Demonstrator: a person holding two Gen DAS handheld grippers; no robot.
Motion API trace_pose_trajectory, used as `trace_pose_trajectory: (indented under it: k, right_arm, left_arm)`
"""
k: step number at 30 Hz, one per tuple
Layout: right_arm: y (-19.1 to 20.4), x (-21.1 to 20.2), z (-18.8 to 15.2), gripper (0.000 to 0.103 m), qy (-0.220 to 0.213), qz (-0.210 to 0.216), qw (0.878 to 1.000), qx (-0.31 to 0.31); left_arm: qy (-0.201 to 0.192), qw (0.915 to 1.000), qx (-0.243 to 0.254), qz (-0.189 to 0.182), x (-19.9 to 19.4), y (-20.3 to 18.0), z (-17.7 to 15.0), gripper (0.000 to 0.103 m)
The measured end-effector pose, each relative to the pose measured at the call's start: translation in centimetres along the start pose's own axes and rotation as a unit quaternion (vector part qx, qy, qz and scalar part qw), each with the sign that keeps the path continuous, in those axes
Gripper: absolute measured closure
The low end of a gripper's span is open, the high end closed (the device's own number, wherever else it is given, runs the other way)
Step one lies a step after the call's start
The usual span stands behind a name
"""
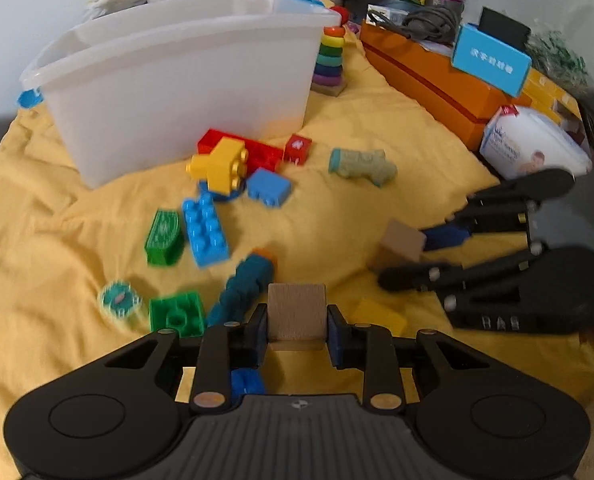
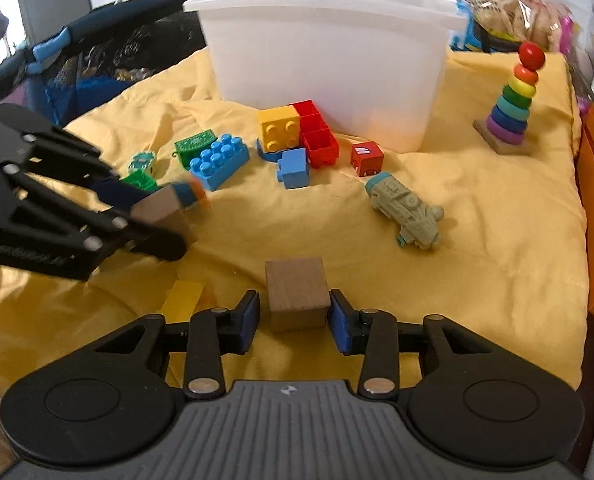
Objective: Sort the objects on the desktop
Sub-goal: 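Carry both wooden cubes over the bin and open both grippers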
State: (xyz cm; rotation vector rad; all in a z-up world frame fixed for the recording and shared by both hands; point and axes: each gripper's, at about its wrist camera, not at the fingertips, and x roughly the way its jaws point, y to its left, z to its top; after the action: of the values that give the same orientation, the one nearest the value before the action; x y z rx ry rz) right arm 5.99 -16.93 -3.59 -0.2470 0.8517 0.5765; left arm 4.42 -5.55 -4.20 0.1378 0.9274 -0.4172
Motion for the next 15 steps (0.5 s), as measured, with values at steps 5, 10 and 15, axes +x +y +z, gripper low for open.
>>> trace_pose_trajectory:
  k: [5,10,15]
  right_arm:
    - [0.6,0.0,-0.1,0.07,0.0,-0.003,1.0,-0.014]
    - [0.6,0.0,0.2,0.07,0.002,-0.003,1.0,-0.011]
    - [0.0,-2.2,2.4,0.07,-0.04,-0.006,0.999,0.0]
  left_arm:
    - [0.011,0.9999,0.01,0.009,0.8,-0.4,-1.2,0.07]
    - [-0.008,0.9999,0.006,-0.001,-0.2,-0.5,-0.9,0.071]
    - [-0.068,0.9976,-0.004,0.01,-4.1,0.5,2.6,0.071]
